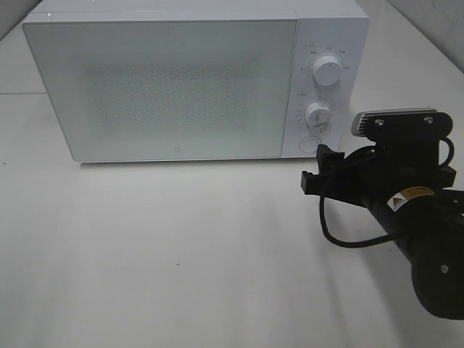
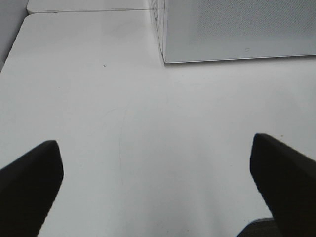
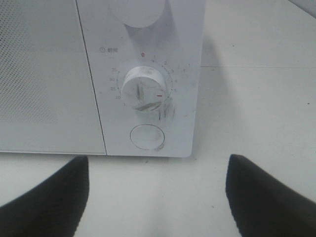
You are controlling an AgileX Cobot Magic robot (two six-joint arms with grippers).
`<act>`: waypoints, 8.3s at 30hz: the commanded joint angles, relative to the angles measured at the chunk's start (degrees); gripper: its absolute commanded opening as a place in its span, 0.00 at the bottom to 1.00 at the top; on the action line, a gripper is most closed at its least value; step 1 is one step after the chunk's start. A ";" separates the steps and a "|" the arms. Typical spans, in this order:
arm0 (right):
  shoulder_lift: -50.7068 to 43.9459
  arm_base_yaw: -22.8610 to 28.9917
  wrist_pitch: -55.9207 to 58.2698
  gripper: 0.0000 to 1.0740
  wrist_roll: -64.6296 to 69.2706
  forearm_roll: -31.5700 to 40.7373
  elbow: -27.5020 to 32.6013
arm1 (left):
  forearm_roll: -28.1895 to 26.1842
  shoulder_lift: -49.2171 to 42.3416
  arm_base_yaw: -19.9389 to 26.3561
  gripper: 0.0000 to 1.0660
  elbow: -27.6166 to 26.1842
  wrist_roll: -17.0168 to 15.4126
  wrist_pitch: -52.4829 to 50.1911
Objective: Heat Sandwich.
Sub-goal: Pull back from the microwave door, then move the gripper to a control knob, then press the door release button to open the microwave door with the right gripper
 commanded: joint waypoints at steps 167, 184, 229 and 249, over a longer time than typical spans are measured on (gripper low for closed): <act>15.01 -9.17 8.59 0.49 91.16 -7.45 -21.37 | -0.34 -1.66 0.11 0.92 0.17 -0.40 -0.11; 15.01 -9.17 7.33 0.70 87.95 -8.31 -21.31 | -0.34 -1.66 0.11 0.92 0.17 -0.40 -0.11; -16.33 -9.17 69.50 0.71 11.69 -23.20 -11.06 | -0.34 -1.66 0.11 0.92 0.17 -0.40 -0.11; -17.13 -9.17 108.06 0.71 1.55 -27.73 -20.97 | -0.34 -1.66 0.11 0.92 0.17 -0.40 -0.11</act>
